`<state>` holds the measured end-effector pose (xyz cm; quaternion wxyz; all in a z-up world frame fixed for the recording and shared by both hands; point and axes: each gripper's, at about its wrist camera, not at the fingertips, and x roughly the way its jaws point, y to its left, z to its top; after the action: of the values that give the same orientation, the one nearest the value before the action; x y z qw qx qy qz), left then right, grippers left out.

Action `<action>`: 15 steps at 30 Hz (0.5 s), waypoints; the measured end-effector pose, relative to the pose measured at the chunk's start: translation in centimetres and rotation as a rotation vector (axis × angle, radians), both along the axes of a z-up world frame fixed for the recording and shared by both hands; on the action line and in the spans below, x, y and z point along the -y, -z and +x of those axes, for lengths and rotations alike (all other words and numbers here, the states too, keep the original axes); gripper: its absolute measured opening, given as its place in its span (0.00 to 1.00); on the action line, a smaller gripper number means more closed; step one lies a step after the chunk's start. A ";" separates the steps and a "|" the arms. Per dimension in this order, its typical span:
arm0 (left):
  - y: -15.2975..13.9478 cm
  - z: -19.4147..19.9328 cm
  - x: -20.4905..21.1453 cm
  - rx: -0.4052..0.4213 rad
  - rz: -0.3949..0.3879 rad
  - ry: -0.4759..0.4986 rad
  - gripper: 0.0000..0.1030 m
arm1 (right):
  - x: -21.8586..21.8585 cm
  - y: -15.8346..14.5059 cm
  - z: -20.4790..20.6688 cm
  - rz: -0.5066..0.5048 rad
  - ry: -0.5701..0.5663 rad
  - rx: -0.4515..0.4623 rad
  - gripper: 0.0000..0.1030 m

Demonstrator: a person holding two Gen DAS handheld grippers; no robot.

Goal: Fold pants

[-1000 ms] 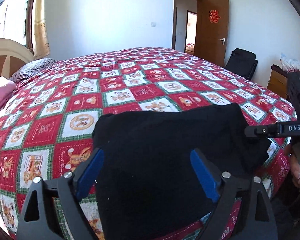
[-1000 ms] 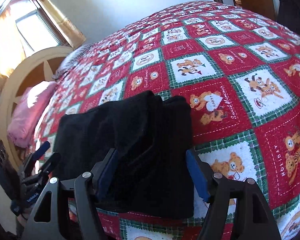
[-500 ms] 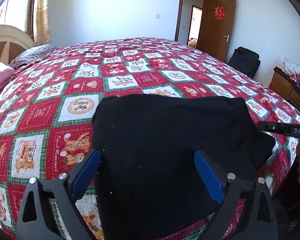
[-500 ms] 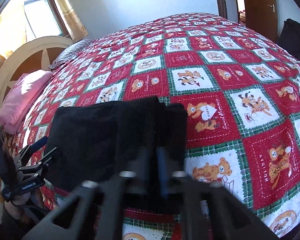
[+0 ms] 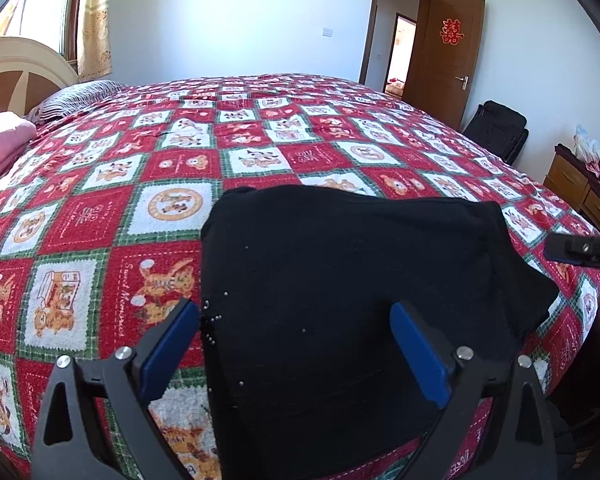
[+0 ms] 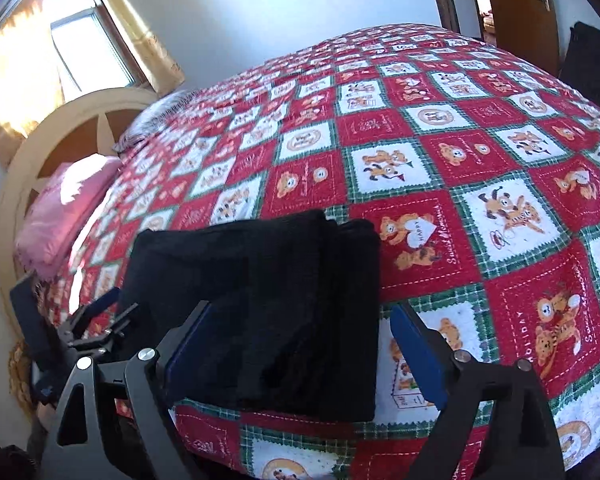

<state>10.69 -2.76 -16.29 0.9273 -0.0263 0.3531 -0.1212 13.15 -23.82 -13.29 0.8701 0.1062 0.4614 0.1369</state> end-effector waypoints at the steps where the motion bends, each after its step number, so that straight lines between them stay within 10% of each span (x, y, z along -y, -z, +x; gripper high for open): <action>1: 0.0 0.0 0.0 0.000 0.001 -0.001 0.96 | -0.3 0.5 0.1 -0.012 0.006 -0.009 0.82; 3: -0.1 0.0 -0.1 0.002 0.001 -0.006 0.96 | -0.8 2.3 0.8 -0.038 -0.010 -0.067 0.48; 6: -0.3 0.0 -0.4 0.009 -0.007 -0.016 0.96 | -0.8 2.8 0.6 -0.048 -0.029 -0.062 0.27; 11: -0.2 0.2 -1.0 0.012 -0.018 -0.026 0.96 | 0.4 0.2 -0.4 -0.069 -0.029 0.004 0.02; 15: 1.2 0.9 -1.3 -0.023 -0.011 -0.028 1.00 | 1.3 2.9 0.4 -0.076 -0.015 -0.071 0.03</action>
<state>11.56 -1.46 -17.45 0.9247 -0.0376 0.3626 -0.1097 13.58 -25.07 -16.21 0.8554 0.0745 0.4978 0.1220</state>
